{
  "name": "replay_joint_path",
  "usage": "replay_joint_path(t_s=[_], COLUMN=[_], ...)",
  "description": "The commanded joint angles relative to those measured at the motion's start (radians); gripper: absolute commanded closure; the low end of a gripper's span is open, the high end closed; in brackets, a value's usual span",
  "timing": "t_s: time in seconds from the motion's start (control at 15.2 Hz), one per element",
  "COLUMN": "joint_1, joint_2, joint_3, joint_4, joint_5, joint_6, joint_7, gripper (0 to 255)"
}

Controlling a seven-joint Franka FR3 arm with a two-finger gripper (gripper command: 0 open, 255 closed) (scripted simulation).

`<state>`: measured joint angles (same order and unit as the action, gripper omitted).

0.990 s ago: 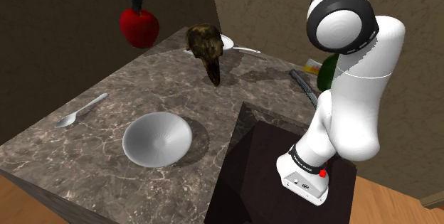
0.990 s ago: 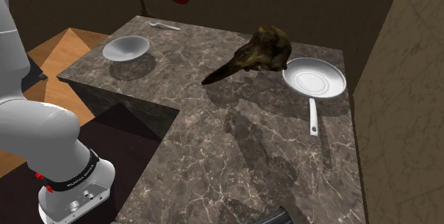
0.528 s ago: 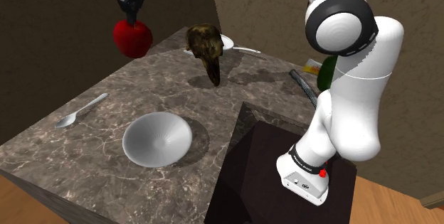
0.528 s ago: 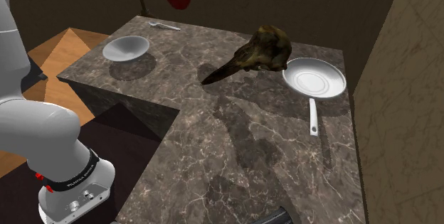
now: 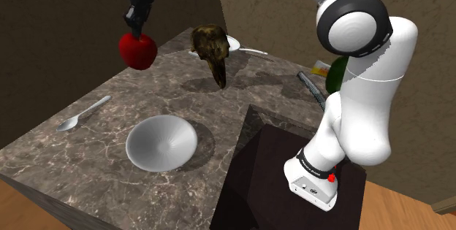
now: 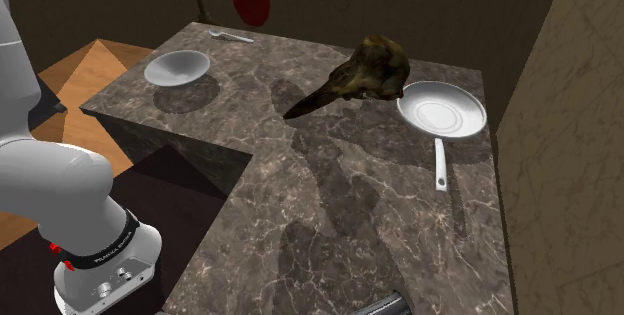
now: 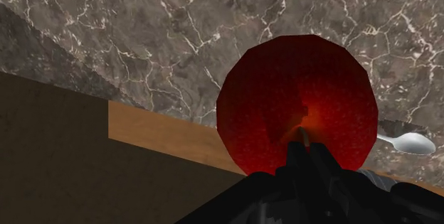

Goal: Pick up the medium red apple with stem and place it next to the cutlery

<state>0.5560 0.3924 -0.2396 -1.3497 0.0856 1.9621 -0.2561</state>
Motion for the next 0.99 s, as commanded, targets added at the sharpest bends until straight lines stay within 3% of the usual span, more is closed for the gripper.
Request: replay_joint_path(t_s=[0.0,0.92], joint_1=[0.004,0.009], joint_2=[-0.006,0.014], joint_3=[0.001,0.006], joint_4=[-0.033,-0.194], joint_5=[-0.001,0.007], joint_6=[0.028,0.207], joint_7=[0.002,-0.004], gripper=[255,255])
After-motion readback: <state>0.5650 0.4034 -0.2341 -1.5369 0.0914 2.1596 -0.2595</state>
